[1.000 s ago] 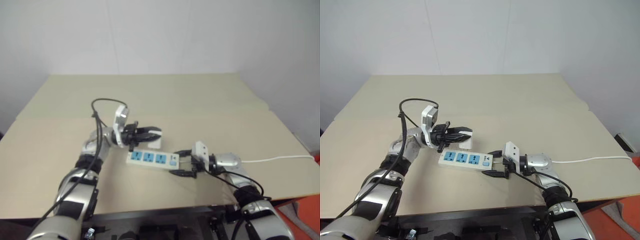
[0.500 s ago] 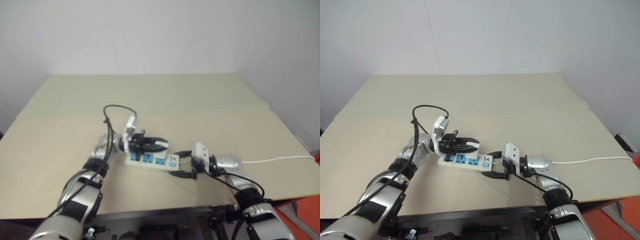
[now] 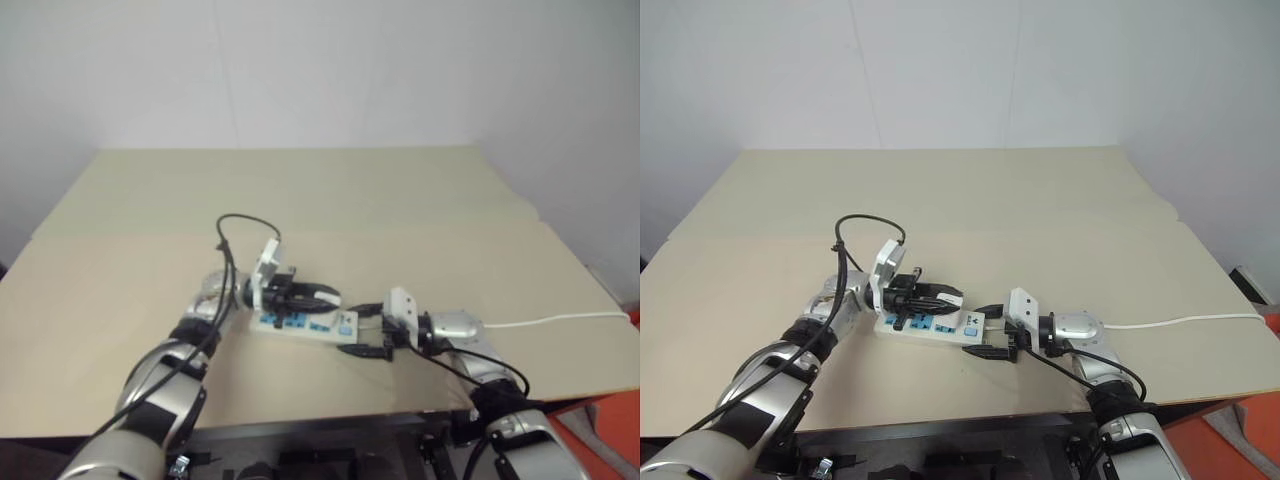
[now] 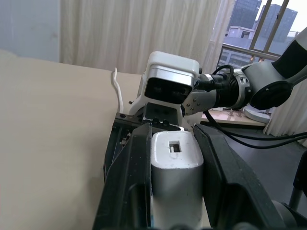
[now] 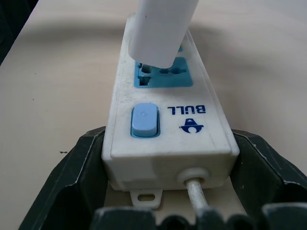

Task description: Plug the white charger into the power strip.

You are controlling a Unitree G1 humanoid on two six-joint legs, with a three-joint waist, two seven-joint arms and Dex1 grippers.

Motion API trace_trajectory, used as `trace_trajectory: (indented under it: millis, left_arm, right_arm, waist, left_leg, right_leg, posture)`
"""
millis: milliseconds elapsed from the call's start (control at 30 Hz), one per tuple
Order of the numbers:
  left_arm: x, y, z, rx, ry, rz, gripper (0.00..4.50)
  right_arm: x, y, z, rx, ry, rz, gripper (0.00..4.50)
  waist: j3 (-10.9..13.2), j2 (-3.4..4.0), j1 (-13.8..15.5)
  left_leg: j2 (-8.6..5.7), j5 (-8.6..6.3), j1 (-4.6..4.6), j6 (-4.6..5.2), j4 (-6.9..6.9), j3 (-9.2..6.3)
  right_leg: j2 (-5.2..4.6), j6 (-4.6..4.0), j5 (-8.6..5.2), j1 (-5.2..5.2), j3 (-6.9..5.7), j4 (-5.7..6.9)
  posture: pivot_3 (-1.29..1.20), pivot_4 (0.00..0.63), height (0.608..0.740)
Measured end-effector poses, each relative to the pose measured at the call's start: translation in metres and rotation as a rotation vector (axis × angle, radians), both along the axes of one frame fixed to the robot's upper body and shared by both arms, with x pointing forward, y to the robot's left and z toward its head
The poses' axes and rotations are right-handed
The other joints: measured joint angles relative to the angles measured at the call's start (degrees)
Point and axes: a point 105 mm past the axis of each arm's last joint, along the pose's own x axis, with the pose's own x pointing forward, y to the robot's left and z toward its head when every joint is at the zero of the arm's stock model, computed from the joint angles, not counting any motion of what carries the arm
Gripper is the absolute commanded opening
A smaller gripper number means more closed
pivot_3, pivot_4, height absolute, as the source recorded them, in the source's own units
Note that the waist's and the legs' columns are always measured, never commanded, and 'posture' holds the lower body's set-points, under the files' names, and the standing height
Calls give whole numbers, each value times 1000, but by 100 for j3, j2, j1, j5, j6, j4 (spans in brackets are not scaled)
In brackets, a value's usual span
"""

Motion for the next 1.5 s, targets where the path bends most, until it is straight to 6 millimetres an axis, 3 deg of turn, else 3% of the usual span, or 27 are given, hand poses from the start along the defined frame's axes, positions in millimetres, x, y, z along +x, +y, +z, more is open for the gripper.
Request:
trace_trajectory:
  millis: [833, 1100, 1500]
  left_arm:
    - [-2, 4, -13, 5, -29, 25, 1019]
    - [-10, 17, -10, 84, -130, -9, 1019]
    - [-10, 20, -16, 104, -185, -1, 1019]
  right_arm:
    - [0, 2, -1, 1, -1, -7, 3445]
    - [-2, 10, -2, 7, -1, 14, 3445]
    - [-2, 11, -3, 3, -6, 15, 3445]
  waist:
    - [-2, -2, -8]
    - [-2, -1, -31]
    - [-13, -2, -27]
  left_leg:
    - [2, 0, 8, 0, -1, 1]
    - [8, -1, 13, 1, -5, 2]
    - [8, -1, 24, 1, -5, 5]
  right_leg:
    - [5, 0, 0, 3, 4, -2]
    - [10, -1, 0, 2, 12, -1]
    - [14, -1, -1, 10, 17, -1]
  posture:
    - [0, 150, 740]
    - [0, 150, 740]
    - [0, 150, 740]
